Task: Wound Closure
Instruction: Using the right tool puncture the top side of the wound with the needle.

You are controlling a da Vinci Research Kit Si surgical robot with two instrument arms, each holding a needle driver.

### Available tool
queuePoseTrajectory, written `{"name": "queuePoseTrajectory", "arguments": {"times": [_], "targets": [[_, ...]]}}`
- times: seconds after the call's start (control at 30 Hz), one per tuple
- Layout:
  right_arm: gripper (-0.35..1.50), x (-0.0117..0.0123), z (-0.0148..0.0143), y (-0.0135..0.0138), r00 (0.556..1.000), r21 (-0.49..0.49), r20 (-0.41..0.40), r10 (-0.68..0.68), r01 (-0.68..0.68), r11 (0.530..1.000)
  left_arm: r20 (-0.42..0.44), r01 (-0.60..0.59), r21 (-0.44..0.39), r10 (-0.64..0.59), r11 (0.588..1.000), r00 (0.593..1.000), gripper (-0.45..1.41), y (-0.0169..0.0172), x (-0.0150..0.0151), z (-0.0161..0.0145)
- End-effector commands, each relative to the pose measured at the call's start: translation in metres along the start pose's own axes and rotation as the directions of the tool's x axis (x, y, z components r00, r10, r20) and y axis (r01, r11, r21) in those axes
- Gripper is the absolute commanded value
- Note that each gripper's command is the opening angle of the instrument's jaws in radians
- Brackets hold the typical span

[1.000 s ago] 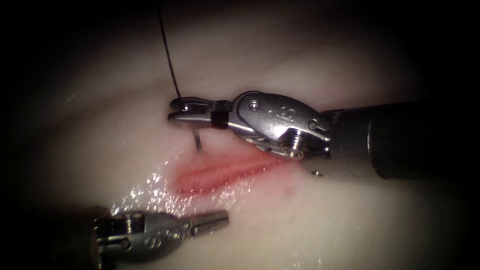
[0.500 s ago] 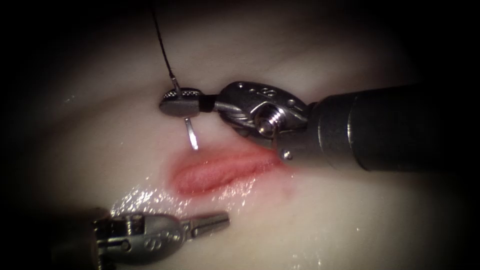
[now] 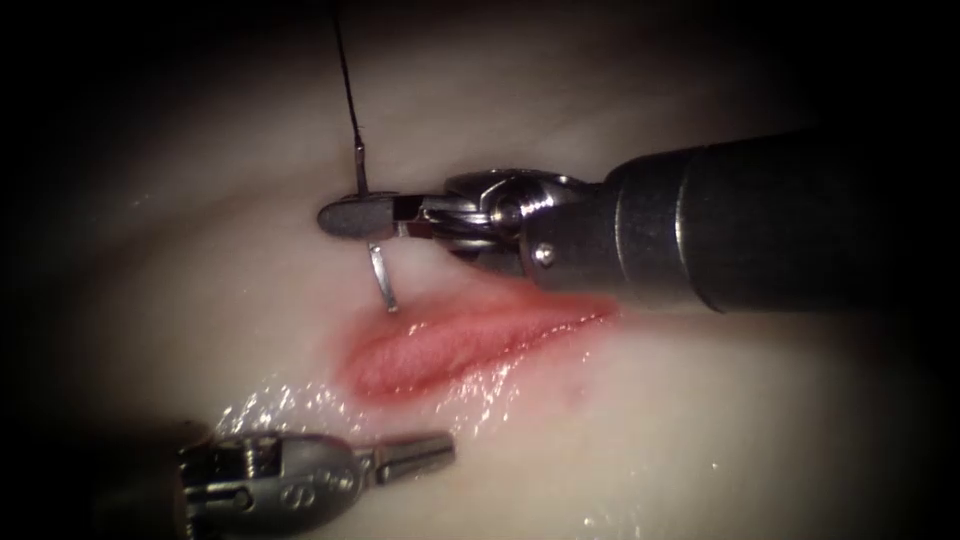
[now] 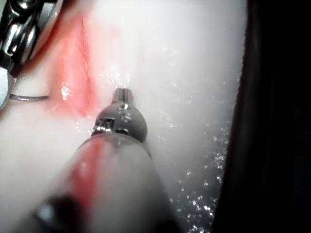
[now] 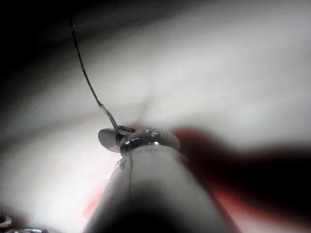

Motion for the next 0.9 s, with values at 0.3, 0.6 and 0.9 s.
{"name": "queuePoseTrajectory", "arguments": {"times": [0.3,0.6,0.9], "targets": [[-0.35,-0.0024,-0.0001,-0.0005,0.997,-0.014,0.078,0.020,-0.019,1.000,0.002,-0.003,0.000,0.003,1.000,1.000,-0.28,0.0000,-0.0006,0.0003],[-0.35,-0.0046,-0.0007,-0.0012,0.991,-0.011,0.126,0.053,-0.052,0.999,0.003,-0.005,0.001,0.005,1.000,1.000,-0.30,-0.0002,-0.0009,0.0000],[-0.35,-0.0042,-0.0015,-0.0006,0.997,-0.070,0.074,0.003,0.002,0.998,0.005,-0.004,0.003,0.004,1.000,1.000,-0.30,-0.0003,-0.0009,0.0000]]}}
